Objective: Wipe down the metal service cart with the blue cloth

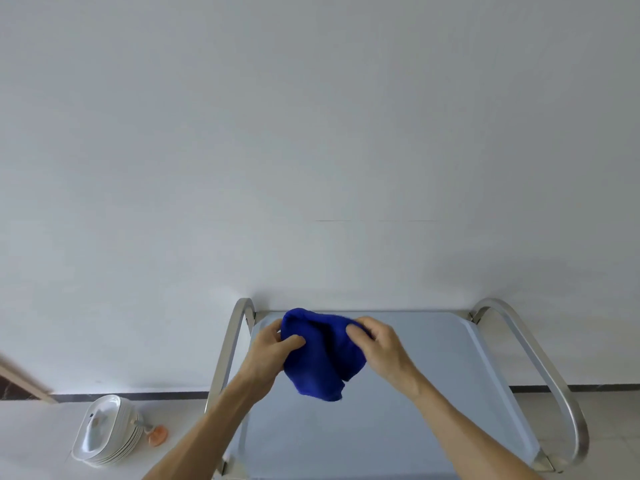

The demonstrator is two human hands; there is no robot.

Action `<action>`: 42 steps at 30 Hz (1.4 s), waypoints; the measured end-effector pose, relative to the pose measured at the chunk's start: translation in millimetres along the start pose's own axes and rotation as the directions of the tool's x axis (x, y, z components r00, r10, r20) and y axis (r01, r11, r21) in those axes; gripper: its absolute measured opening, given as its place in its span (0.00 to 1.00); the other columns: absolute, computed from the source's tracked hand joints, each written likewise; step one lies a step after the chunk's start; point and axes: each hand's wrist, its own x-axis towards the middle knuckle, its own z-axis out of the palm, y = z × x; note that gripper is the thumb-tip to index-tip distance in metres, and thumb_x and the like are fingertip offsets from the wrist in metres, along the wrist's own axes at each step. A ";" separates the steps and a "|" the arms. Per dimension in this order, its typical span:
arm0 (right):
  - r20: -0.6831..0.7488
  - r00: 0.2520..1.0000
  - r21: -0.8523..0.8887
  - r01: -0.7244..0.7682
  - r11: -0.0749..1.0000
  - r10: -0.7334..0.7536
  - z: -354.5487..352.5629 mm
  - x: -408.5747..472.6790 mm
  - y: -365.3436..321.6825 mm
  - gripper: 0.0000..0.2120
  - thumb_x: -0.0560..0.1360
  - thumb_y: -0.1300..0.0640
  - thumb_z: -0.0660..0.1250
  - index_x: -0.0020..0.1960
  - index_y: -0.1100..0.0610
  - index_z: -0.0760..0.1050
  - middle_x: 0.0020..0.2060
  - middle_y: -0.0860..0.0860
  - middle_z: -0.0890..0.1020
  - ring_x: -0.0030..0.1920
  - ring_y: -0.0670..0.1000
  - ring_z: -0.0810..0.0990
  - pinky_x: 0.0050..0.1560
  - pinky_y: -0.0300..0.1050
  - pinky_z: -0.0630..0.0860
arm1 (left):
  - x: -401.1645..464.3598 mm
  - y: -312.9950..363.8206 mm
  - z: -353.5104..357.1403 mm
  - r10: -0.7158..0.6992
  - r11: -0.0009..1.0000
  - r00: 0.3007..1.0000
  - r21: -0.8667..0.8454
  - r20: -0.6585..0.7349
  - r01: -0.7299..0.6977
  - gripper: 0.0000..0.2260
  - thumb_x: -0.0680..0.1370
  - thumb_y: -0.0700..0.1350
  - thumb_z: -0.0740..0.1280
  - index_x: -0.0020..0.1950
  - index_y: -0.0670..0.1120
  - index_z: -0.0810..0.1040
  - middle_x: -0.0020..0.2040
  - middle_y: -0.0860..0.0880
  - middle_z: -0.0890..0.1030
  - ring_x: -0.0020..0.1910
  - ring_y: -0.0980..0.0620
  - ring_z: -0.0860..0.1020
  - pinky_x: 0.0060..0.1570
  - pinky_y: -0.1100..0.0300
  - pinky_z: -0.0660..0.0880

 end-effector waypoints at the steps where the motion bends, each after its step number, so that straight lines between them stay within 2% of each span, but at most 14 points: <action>1: -0.018 1.000 -0.010 0.004 1.000 -0.004 -8.1 7.5 -5.5 0.11 0.79 0.55 0.66 0.38 0.54 0.75 0.30 0.44 0.75 0.32 0.45 0.70 0.35 0.42 0.69 | -1.5 3.5 -7.5 0.008 0.998 1.000 0.069 -0.001 -0.008 0.16 0.69 0.41 0.66 0.56 0.44 0.80 0.51 0.41 0.85 0.53 0.39 0.82 0.53 0.42 0.79; 3: -0.021 0.999 -0.052 0.047 0.998 -0.048 -28.5 22.9 -20.9 0.13 0.80 0.56 0.65 0.37 0.54 0.74 0.29 0.43 0.74 0.31 0.44 0.69 0.35 0.41 0.68 | -4.1 11.8 -24.1 0.000 0.982 1.000 0.190 0.031 -0.006 0.17 0.68 0.42 0.64 0.55 0.47 0.81 0.49 0.44 0.86 0.49 0.42 0.83 0.50 0.46 0.79; 5: 0.072 0.993 -0.129 0.107 0.986 -0.098 -51.3 35.8 -40.4 0.11 0.81 0.56 0.64 0.41 0.56 0.76 0.31 0.43 0.76 0.33 0.44 0.72 0.36 0.39 0.70 | -7.1 24.0 -39.7 -0.034 0.942 0.992 0.336 0.124 -0.010 0.16 0.68 0.42 0.63 0.54 0.51 0.81 0.46 0.47 0.86 0.44 0.49 0.83 0.44 0.57 0.78; 8: 0.241 0.963 -0.245 0.180 0.953 -0.120 -74.8 49.2 -65.0 0.09 0.81 0.56 0.65 0.44 0.53 0.79 0.35 0.43 0.81 0.36 0.43 0.77 0.39 0.35 0.73 | -9.2 41.8 -60.1 -0.080 0.786 0.961 0.610 0.263 -0.101 0.11 0.73 0.45 0.65 0.47 0.63 0.79 0.38 0.59 0.83 0.36 0.61 0.79 0.36 0.71 0.72; 10: 0.275 0.953 -0.261 0.198 0.945 -0.123 -82.3 54.4 -75.6 0.09 0.81 0.56 0.65 0.44 0.50 0.80 0.37 0.43 0.83 0.37 0.42 0.79 0.39 0.32 0.73 | -10.2 48.7 -73.3 -0.121 0.696 0.938 0.702 0.325 -0.153 0.09 0.76 0.49 0.67 0.44 0.65 0.78 0.35 0.62 0.82 0.34 0.62 0.78 0.35 0.72 0.71; 14: 0.267 0.954 -0.226 0.198 0.954 -0.134 -86.7 55.9 -77.4 0.09 0.82 0.55 0.65 0.44 0.48 0.81 0.39 0.46 0.84 0.39 0.44 0.80 0.40 0.32 0.74 | -16.2 48.4 -102.0 -0.201 0.684 0.911 0.718 0.360 -0.133 0.06 0.75 0.48 0.69 0.50 0.56 0.82 0.46 0.54 0.86 0.45 0.56 0.83 0.48 0.60 0.80; 17: 0.281 0.953 -0.213 0.177 0.961 -0.114 -75.5 50.8 -69.6 0.10 0.82 0.53 0.64 0.45 0.47 0.80 0.39 0.46 0.83 0.39 0.44 0.80 0.41 0.35 0.75 | -20.7 40.3 -117.0 -0.165 0.662 0.935 0.738 0.313 -0.130 0.06 0.77 0.45 0.66 0.47 0.55 0.82 0.44 0.54 0.85 0.44 0.54 0.82 0.46 0.60 0.78; 19: 0.271 0.958 -0.192 0.151 0.970 -0.096 -64.8 46.6 -63.6 0.09 0.82 0.52 0.63 0.45 0.47 0.80 0.39 0.47 0.83 0.39 0.44 0.79 0.40 0.37 0.75 | -23.8 32.1 -126.4 -0.121 0.680 0.957 0.725 0.263 -0.113 0.07 0.78 0.46 0.64 0.48 0.50 0.82 0.42 0.50 0.83 0.43 0.49 0.79 0.46 0.54 0.76; 23: 0.279 0.959 -0.083 0.084 0.993 -0.057 -37.7 31.0 -38.3 0.09 0.81 0.49 0.64 0.50 0.51 0.81 0.43 0.56 0.84 0.41 0.49 0.80 0.43 0.44 0.76 | -39.7 13.8 -150.0 -0.054 0.843 0.989 0.538 0.137 -0.028 0.12 0.74 0.48 0.61 0.50 0.46 0.82 0.44 0.46 0.83 0.43 0.50 0.80 0.45 0.57 0.76; 27: 0.292 0.955 0.005 -0.053 0.999 0.050 2.4 10.3 -1.4 0.09 0.81 0.49 0.65 0.48 0.52 0.81 0.38 0.50 0.82 0.36 0.46 0.77 0.36 0.36 0.72 | -53.8 -6.4 -176.3 -0.097 0.894 0.990 0.447 0.102 0.041 0.12 0.75 0.47 0.62 0.52 0.49 0.83 0.48 0.46 0.84 0.46 0.50 0.81 0.46 0.59 0.76; 30: 0.297 0.946 0.022 -0.141 0.990 0.128 36.0 6.4 16.9 0.09 0.81 0.51 0.65 0.47 0.52 0.81 0.36 0.47 0.82 0.33 0.43 0.76 0.32 0.34 0.71 | -50.1 -16.4 -197.6 -0.108 0.863 0.994 0.500 0.034 0.076 0.11 0.75 0.45 0.62 0.50 0.54 0.83 0.48 0.50 0.85 0.46 0.55 0.81 0.46 0.62 0.75; 33: 0.280 0.936 0.020 -0.227 0.974 0.212 68.2 21.1 24.4 0.10 0.81 0.51 0.65 0.46 0.53 0.81 0.37 0.49 0.82 0.33 0.45 0.76 0.32 0.37 0.71 | -30.6 -27.5 -222.4 -0.087 0.794 0.992 0.595 -0.094 0.126 0.12 0.78 0.42 0.62 0.48 0.59 0.81 0.46 0.54 0.85 0.44 0.57 0.81 0.43 0.64 0.75; 38: 0.188 0.931 -0.111 -0.297 0.948 0.314 116.9 62.3 27.4 0.11 0.81 0.53 0.63 0.49 0.59 0.79 0.41 0.53 0.82 0.38 0.51 0.77 0.38 0.47 0.72 | 10.0 -42.7 -256.5 -0.115 0.651 0.983 0.737 -0.142 0.183 0.08 0.78 0.45 0.61 0.49 0.57 0.77 0.47 0.55 0.82 0.47 0.56 0.79 0.40 0.63 0.74; 42: 0.079 0.935 -0.223 -0.321 0.921 0.345 146.2 87.4 26.0 0.13 0.82 0.52 0.61 0.50 0.62 0.77 0.40 0.54 0.80 0.37 0.51 0.74 0.38 0.45 0.71 | 35.1 -47.7 -272.3 -0.052 0.626 0.976 0.755 -0.213 0.198 0.08 0.79 0.44 0.60 0.50 0.56 0.76 0.47 0.52 0.81 0.44 0.55 0.78 0.36 0.63 0.73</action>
